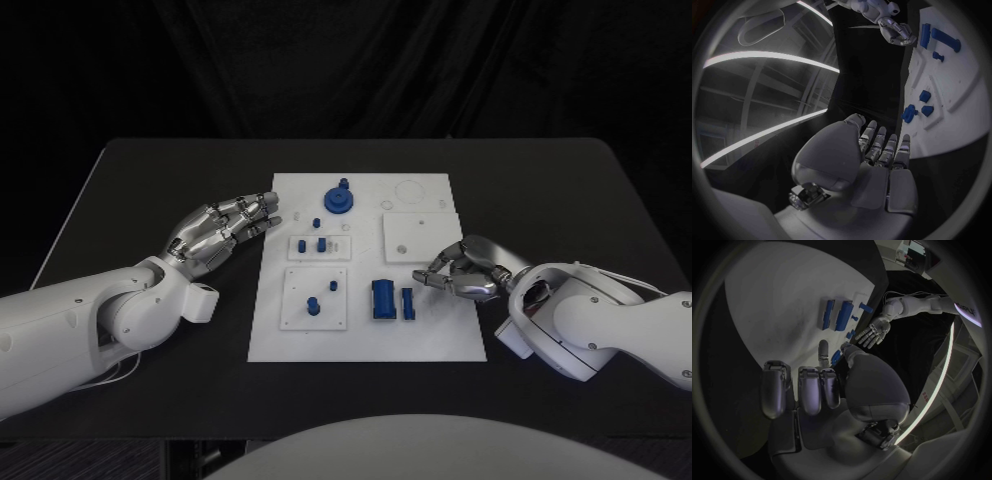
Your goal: Assemble the parts on the task board
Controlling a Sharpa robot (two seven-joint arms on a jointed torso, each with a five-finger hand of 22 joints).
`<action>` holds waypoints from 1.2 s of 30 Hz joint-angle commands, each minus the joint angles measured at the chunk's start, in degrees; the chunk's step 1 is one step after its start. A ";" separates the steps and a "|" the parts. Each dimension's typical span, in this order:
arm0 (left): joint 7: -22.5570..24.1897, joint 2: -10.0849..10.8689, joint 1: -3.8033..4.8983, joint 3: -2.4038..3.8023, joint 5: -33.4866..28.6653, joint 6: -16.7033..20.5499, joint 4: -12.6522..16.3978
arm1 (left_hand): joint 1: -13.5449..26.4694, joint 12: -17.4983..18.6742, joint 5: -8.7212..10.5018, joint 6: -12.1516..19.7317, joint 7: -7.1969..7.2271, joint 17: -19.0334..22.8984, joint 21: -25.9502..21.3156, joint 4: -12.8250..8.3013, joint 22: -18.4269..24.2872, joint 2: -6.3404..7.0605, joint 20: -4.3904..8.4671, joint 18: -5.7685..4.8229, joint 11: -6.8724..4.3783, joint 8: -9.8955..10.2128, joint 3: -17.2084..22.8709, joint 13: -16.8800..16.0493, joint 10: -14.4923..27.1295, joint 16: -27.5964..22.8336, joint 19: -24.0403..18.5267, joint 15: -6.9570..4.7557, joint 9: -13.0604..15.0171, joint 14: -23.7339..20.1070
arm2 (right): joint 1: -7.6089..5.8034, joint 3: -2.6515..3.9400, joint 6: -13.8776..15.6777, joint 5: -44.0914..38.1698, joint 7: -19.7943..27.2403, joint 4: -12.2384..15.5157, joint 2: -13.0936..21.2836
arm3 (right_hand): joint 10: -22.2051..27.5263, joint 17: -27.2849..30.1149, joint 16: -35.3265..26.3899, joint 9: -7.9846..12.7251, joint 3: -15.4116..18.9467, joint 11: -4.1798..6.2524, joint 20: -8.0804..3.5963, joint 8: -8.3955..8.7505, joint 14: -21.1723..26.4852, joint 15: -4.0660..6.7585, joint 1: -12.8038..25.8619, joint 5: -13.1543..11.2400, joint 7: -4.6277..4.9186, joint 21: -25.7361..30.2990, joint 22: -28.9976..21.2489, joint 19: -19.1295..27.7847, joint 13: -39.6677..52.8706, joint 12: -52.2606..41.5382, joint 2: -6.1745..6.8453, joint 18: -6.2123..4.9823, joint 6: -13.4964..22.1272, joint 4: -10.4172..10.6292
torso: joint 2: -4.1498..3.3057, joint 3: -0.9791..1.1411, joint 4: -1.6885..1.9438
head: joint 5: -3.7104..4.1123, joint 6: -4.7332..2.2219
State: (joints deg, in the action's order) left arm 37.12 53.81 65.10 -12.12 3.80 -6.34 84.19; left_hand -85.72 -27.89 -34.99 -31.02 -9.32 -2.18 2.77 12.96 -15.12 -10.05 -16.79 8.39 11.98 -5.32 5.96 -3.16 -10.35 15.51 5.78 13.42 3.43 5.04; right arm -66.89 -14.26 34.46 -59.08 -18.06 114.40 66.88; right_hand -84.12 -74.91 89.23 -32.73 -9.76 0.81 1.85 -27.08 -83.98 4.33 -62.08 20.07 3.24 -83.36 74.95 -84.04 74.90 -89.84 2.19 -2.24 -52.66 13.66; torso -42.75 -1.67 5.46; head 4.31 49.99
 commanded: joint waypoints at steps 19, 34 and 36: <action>6.70 1.85 1.52 0.06 -5.63 4.81 4.78 | 4.57 0.45 1.02 0.35 -2.59 0.18 -0.53 3.84 2.78 0.54 2.55 -1.30 -0.41 -0.58 -1.57 -0.03 -0.07 -1.75 -1.11 -2.11 -0.07 -1.50 | -5.63 0.04 -6.75 43.96 49.66 -11.49 -4.98 | 54.72 46.82 -49.47 2.82 3.84 -10.94 9.69 0.51 47.19 -13.18 2.47 7.21 8.71 66.90 -17.91 43.52 -29.20 43.07 -6.11 -4.43 11.01 3.03 | 1.40 0.34 -0.74 | -0.56 0.01; 13.03 -1.66 1.44 0.05 -5.96 4.81 2.58 | 14.74 6.42 9.80 8.27 1.13 1.06 -1.34 3.90 6.11 -3.50 5.31 -0.56 -4.48 2.02 -12.00 0.63 5.05 -8.40 -3.05 -5.79 -0.87 -4.40 | -2.68 0.01 -12.24 49.40 62.14 -17.36 -8.40 | 81.08 70.39 -77.14 24.71 15.97 -9.20 14.60 17.97 81.47 -15.12 3.20 1.76 -3.62 82.06 -62.62 81.55 -62.41 68.54 -7.82 -6.34 34.77 3.16 | 3.98 0.94 -2.28 | -3.00 0.01; 13.61 -2.06 1.40 0.05 -5.96 5.08 2.17 | 14.72 7.24 10.30 9.15 1.74 1.15 -1.39 3.88 6.51 -3.94 5.62 -0.25 -5.16 2.38 -13.03 0.71 5.73 -9.18 -3.27 -6.33 -0.94 -4.56 | -2.22 0.01 -12.38 49.81 62.49 -17.81 -8.58 | 82.04 71.90 -79.47 27.00 17.63 -6.82 14.56 20.03 82.48 -13.50 3.06 1.54 -5.30 82.14 -63.84 81.95 -65.42 70.63 -8.76 -6.62 37.51 3.19 | 4.04 1.00 -2.28 | -3.07 0.01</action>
State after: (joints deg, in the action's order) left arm 38.73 51.99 66.53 -12.09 -1.78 -1.69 86.44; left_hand -71.14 -20.73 -24.75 -22.17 -7.65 -1.08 1.73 16.85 -8.65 -13.61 -11.53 7.49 6.58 -3.10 -6.85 -2.49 -4.93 6.64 2.41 7.26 2.54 0.53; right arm -69.42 -14.22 24.42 -11.94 37.70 96.81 58.27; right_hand -11.65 -11.91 20.95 -15.28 2.24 -10.70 15.42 -14.99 -12.42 -11.35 -58.66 23.84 4.10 -4.75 23.81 -12.27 23.01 -29.02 -4.43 -6.27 -25.72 16.75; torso -39.03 -0.80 3.35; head 1.35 49.99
